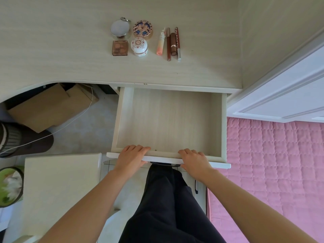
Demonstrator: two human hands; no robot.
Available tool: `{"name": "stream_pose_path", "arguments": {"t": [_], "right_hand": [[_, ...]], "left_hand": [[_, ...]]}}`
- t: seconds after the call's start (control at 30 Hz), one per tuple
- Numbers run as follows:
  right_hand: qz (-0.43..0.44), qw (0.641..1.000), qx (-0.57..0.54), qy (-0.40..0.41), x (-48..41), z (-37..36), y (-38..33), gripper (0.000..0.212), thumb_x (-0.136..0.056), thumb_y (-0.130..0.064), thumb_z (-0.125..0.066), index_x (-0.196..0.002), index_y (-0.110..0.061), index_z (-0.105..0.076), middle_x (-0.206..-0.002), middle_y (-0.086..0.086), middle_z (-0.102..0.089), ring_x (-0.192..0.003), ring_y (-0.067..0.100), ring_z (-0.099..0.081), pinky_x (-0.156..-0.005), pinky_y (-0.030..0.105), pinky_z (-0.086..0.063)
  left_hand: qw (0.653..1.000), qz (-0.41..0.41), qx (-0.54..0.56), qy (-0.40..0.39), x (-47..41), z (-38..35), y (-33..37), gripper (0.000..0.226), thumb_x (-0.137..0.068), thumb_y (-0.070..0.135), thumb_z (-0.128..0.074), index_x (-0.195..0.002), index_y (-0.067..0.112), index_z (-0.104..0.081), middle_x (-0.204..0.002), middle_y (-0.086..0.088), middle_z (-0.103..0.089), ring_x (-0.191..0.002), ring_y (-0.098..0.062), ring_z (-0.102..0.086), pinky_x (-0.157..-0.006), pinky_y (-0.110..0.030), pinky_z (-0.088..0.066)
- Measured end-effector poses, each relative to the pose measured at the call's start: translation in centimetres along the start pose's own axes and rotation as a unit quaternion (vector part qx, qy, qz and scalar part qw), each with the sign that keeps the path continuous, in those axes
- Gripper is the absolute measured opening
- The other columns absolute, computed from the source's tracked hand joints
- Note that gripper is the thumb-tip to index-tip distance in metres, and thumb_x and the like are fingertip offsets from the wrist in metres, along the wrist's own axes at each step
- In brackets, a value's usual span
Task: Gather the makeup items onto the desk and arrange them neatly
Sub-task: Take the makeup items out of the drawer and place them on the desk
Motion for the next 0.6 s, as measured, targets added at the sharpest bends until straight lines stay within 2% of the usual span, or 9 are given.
{"name": "stream_pose_path", "arguments": {"t": [0.2, 0.37, 0.6], "right_hand": [[0.016, 0.999, 0.035, 0.017, 0.2, 0.7, -0.1, 0.040, -0.095, -0.028, -0.051, -0.131, -0.015, -0.038, -0.121, 0.004, -0.054, -0.104, 0.026, -0.055, -0.088, 0.038, -0.045], [0.013, 0.999, 0.048, 0.021, -0.4, 1.6, 0.6, 0.044, -0.091, -0.018, -0.057, -0.130, -0.016, -0.038, -0.119, 0.003, -0.055, -0.102, 0.024, -0.056, -0.087, 0.037, -0.045], [0.010, 0.999, 0.038, 0.022, -2.1, 3.4, 1.3, 0.042, -0.094, -0.024, -0.054, -0.131, -0.016, -0.037, -0.123, 0.002, -0.054, -0.108, 0.025, -0.054, -0.091, 0.039, -0.044]], "left_hand": [[0.999, -0.010, -0.026, 0.026, 0.0, 1.1, 0.4, 0.043, -0.084, 0.034, -0.070, -0.124, 0.024, -0.059, -0.110, 0.001, -0.065, -0.096, -0.023, -0.062, -0.090, -0.035, -0.047], [0.999, -0.015, -0.030, 0.021, -0.8, 1.5, 0.5, 0.044, -0.093, 0.039, -0.055, -0.135, 0.028, -0.047, -0.123, 0.006, -0.057, -0.109, -0.019, -0.055, -0.098, -0.032, -0.039], [0.999, -0.008, -0.015, 0.027, -2.9, 3.2, -0.2, 0.043, -0.092, 0.037, -0.058, -0.133, 0.029, -0.049, -0.121, 0.006, -0.059, -0.107, -0.020, -0.056, -0.097, -0.031, -0.040]]}}
Point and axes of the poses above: each hand's wrist, its own x-axis away from the middle knuckle, its own z-axis out of the back of the hand, y = z × x, the point moved 9 cm from there along -x, towards the middle knuckle
